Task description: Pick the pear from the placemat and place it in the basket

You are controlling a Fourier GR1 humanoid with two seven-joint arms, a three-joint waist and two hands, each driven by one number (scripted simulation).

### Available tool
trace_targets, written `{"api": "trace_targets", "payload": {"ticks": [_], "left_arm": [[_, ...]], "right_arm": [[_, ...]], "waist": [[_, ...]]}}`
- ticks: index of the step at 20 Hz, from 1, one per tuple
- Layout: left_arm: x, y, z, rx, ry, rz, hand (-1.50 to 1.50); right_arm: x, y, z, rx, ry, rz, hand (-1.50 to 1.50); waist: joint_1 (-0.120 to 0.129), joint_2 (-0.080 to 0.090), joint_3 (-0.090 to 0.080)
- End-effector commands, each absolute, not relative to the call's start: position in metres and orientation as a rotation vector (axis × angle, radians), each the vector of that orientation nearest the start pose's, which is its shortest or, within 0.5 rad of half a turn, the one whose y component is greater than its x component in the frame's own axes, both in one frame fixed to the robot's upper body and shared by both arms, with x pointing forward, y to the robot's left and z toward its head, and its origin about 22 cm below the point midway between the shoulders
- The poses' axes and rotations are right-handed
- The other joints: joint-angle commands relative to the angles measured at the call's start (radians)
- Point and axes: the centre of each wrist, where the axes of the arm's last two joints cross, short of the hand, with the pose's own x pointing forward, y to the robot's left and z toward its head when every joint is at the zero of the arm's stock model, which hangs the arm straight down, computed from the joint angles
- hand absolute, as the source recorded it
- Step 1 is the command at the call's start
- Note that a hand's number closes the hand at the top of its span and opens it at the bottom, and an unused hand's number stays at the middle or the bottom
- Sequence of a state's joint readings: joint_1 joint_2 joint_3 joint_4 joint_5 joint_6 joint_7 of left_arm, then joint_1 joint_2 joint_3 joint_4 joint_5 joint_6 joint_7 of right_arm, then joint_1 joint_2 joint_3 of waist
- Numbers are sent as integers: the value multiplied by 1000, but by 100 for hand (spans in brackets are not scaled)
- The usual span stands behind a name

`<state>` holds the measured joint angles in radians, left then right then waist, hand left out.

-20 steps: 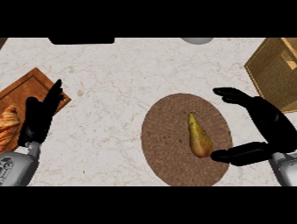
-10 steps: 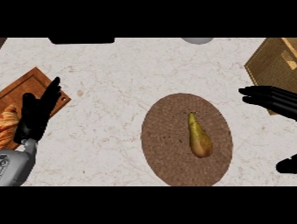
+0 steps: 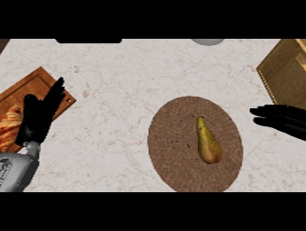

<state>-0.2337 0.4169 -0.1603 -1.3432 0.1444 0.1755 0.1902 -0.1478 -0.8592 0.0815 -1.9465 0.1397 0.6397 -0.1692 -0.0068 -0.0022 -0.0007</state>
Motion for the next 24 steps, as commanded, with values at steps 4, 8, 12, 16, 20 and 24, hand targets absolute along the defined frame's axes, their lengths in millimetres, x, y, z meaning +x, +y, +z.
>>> {"api": "trace_targets", "payload": {"ticks": [4,8,12,16,20,24], "left_arm": [[309,284,27,283,-1361,-204,0],[301,272,26,272,-1340,-201,0],[294,260,39,259,-1361,-210,0],[287,271,18,287,-1368,-202,0],[303,290,40,264,-1356,-223,0],[298,273,25,297,-1366,-208,0]], "right_arm": [[241,-318,181,-179,-1605,1476,-150],[247,-305,166,-261,-1643,1444,-150],[262,-276,145,-264,-1673,1393,-150],[261,-278,130,-236,-1638,1424,-150],[262,-273,110,-207,-1600,1440,-150],[283,-258,99,-228,-1618,1419,-150]], "waist": [[1,2,1],[6,3,1],[15,2,1],[10,2,1],[8,2,1],[10,2,1]]}}
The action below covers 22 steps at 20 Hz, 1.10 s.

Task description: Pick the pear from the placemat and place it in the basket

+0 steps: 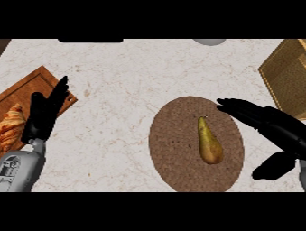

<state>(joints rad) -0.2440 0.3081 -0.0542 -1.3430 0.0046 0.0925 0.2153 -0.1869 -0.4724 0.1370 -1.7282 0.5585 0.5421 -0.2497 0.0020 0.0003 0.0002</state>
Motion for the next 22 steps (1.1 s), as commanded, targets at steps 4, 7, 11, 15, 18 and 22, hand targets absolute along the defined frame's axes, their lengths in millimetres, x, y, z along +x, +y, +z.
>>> {"api": "trace_targets", "payload": {"ticks": [4,7,11,15,18,22], "left_arm": [[296,271,14,268,-1356,-204,0],[290,284,23,261,-1350,-230,0],[290,267,18,275,-1358,-224,0],[296,275,34,270,-1355,-222,0],[296,287,26,251,-1358,-195,0],[302,263,22,263,-1357,-204,0]], "right_arm": [[290,-265,87,-229,-1635,1410,-150],[280,-246,72,-241,-1646,1436,-150],[273,-249,47,-202,-1650,1435,-150],[286,-243,55,-194,-1630,1436,-150],[299,-225,57,-209,-1613,1431,-150],[286,-216,46,-215,-1578,1478,-150]], "waist": [[0,0,0],[0,0,0],[-2,0,0],[-1,0,0],[0,0,0],[-3,-1,0]]}}
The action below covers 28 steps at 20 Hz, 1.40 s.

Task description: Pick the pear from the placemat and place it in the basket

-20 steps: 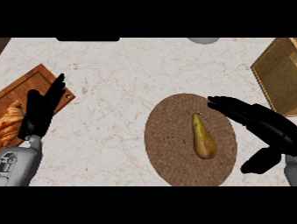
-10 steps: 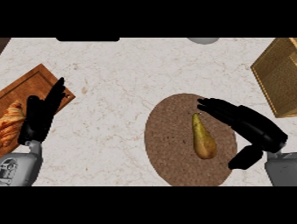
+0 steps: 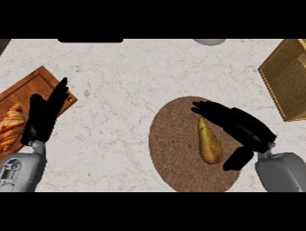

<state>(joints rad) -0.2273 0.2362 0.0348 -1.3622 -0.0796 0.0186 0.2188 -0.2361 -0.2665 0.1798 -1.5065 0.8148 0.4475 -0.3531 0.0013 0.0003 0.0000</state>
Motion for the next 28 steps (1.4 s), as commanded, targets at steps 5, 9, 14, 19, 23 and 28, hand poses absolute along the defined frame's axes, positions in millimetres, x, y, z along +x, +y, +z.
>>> {"api": "trace_targets", "payload": {"ticks": [5,9,14,19,23,28], "left_arm": [[303,283,41,269,-1354,-226,0],[291,280,35,267,-1362,-196,0],[286,279,38,270,-1350,-205,0],[297,265,29,262,-1351,-206,0],[300,264,29,264,-1348,-216,0],[290,281,9,271,-1348,-202,0]], "right_arm": [[294,-229,34,-193,-1543,1464,-150],[280,-218,37,-198,-1539,1471,-150],[284,-204,9,-199,-1533,1459,-150],[292,-202,32,-202,-1555,1519,150],[305,-215,2,-314,-1640,1581,150],[325,-191,20,-452,-1585,1578,150]], "waist": [[-1,0,0],[-1,-1,0],[0,-1,0],[-2,-1,0],[1,1,0],[5,2,0]]}}
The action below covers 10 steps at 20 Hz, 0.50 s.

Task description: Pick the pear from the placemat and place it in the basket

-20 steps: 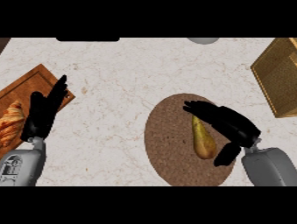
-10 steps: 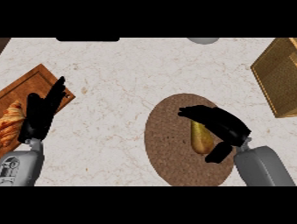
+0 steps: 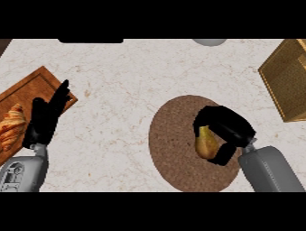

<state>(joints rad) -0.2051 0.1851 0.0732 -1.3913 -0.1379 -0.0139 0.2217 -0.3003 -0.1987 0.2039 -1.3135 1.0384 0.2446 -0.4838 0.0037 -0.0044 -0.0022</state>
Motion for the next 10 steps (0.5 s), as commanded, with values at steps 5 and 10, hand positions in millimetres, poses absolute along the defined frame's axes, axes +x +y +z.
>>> {"api": "trace_targets", "payload": {"ticks": [5,10], "left_arm": [[294,277,29,270,-1360,-228,0],[293,263,19,248,-1352,-230,0]], "right_arm": [[329,-210,6,-819,-1078,1400,150],[345,-153,23,-975,-1050,1403,150]], "waist": [[21,11,-1],[13,8,2]]}}
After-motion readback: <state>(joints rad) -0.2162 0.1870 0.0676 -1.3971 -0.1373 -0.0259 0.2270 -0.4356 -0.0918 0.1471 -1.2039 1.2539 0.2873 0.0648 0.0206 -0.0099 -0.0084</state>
